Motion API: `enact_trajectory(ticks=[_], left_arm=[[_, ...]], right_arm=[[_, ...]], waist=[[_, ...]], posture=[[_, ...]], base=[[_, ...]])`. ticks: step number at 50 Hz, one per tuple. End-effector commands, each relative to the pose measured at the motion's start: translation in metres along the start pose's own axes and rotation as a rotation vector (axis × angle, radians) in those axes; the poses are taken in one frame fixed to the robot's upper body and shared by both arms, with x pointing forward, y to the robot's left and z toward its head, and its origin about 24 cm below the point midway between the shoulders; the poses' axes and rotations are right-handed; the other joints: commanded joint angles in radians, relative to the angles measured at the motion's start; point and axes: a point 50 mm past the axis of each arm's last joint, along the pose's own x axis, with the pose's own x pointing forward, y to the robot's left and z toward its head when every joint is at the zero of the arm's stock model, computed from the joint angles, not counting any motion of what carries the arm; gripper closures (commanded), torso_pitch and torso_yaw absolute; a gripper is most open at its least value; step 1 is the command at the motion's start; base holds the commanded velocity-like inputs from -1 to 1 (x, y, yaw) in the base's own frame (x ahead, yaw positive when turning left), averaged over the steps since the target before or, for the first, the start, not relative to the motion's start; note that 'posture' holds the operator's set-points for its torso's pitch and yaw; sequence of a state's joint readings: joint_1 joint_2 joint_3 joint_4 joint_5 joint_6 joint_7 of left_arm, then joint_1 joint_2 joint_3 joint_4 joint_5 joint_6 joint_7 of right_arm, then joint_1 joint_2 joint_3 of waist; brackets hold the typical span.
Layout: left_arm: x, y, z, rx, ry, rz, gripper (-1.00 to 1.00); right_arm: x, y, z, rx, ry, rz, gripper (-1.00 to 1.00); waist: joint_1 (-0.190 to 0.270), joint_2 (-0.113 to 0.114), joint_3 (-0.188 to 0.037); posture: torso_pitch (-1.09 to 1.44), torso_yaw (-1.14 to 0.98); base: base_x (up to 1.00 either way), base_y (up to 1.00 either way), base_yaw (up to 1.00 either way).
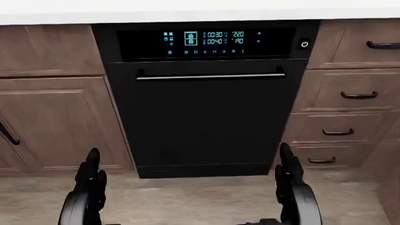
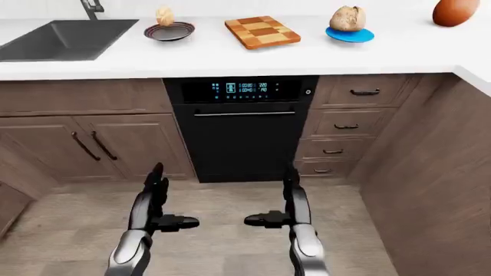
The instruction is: Place all breads on the cutting board.
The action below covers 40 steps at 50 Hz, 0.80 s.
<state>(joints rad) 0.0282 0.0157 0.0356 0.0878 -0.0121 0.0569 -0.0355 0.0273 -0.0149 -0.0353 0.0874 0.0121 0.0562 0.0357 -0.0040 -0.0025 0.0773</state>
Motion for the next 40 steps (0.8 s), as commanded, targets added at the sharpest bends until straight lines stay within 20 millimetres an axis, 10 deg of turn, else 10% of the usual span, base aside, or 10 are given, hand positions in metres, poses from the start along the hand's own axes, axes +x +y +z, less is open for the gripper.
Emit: enact_trajectory(ticks=[1, 3, 5, 8, 17, 40], left_arm=[[-0.002, -0.004, 0.04, -0.004, -0.175, -0.034, -1.0], [0.001, -0.003, 0.035, 0.002, -0.173, -0.033, -1.0], [0.008, 0.002, 0.021, 0.0, -0.173, -0.027, -1.0], [0.011, 0.004, 0.016, 0.001, -0.174, -0.019, -1.0], [0.009, 0.005, 0.016, -0.018, -0.163, 0.007, -1.0], [0.046, 0.012, 0.211, 0.043, -0.271, 0.027, -1.0]], right_arm=[[0.002, 0.003, 0.032, -0.002, -0.17, 0.024, -1.0], [0.002, 0.003, 0.031, -0.013, -0.171, 0.024, -1.0], [0.001, 0.003, 0.034, -0.015, -0.17, 0.019, -1.0], [0.001, 0.004, 0.031, -0.024, -0.168, 0.02, -1.0], [-0.001, 0.006, 0.045, -0.072, -0.164, 0.015, -1.0], [0.016, -0.003, 0.219, -0.108, -0.244, 0.011, -1.0]], waist=[[-0.002, -0.008, -0.001], [0.007, 0.0, -0.061], [0.007, -0.008, -0.013], [0.011, -0.006, -0.077], [0.009, -0.006, -0.082], [0.008, -0.001, -0.082]], posture=[[0.0, 0.0], [0.0, 0.0], [0.0, 0.0], [0.0, 0.0], [0.0, 0.0], [0.0, 0.0]], base=[[0.0, 0.0, 0.0], [0.0, 0.0, 0.0], [0.0, 0.0, 0.0], [0.0, 0.0, 0.0], [0.0, 0.0, 0.0], [0.0, 0.0, 0.0]])
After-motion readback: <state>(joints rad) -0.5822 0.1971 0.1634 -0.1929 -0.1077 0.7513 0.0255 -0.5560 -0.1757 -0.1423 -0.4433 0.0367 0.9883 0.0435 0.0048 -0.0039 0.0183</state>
